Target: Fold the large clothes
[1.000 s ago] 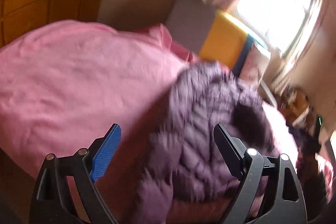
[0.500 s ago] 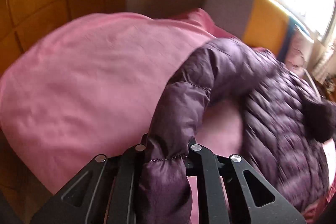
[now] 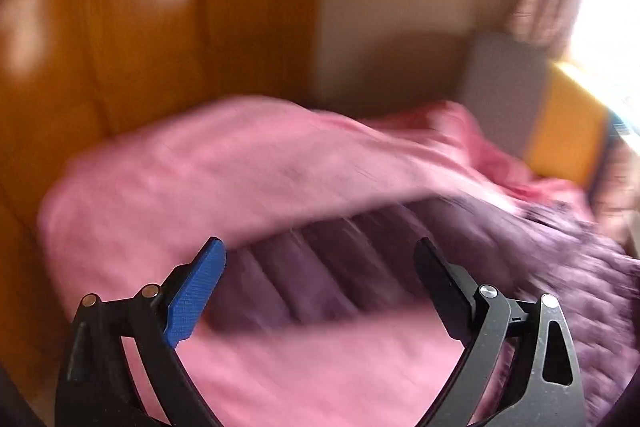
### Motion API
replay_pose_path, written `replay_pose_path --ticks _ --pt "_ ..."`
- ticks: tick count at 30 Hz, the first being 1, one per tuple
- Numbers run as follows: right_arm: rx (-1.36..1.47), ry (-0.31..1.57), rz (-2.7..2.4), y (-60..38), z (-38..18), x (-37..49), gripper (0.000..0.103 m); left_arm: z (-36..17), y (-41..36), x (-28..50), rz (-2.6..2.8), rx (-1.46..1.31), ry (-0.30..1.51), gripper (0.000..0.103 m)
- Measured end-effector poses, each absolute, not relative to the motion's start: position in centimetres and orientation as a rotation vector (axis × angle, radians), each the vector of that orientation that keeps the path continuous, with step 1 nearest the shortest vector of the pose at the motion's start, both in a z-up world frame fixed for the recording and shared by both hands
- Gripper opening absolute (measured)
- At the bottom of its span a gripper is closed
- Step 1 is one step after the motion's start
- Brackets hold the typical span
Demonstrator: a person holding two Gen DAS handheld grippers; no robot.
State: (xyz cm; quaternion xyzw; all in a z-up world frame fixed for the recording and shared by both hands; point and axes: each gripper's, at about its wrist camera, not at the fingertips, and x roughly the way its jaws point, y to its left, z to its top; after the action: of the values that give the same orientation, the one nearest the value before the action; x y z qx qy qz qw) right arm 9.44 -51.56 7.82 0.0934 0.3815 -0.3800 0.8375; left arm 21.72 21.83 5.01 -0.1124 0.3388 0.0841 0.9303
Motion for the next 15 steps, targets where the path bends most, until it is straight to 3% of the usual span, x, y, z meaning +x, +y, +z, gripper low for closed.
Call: replay_pose_path --ticks 7,10,12,13,14,15 --pt "0.670 1.043 0.050 -38.6 2.6 4.6 0.091 -3.4 16.5 14.5 -0.363 -0.541 0.941 0.094" --pt "0.682 1.139 0.196 -33.5 0.5 3.5 0.091 -5.8 13.3 12.3 -0.505 -0.630 1.004 0.094" --pt "0.619 1.160 0.220 -30.8 0.1 3.2 0.080 -6.3 11.3 11.9 -0.541 -0.591 1.026 0.092" --pt "0.558 1.173 0.213 -29.6 0.1 3.2 0.063 -6.6 10.2 12.0 -0.540 -0.557 1.032 0.080" --pt "0.526 1.178 0.212 -29.2 0.1 3.1 0.046 -6.8 9.6 12.1 -0.543 -0.543 1.043 0.061" --pt "0.507 1.176 0.216 -28.9 0.4 3.2 0.038 -7.0 8.6 12.4 -0.547 -0.490 1.068 0.048"
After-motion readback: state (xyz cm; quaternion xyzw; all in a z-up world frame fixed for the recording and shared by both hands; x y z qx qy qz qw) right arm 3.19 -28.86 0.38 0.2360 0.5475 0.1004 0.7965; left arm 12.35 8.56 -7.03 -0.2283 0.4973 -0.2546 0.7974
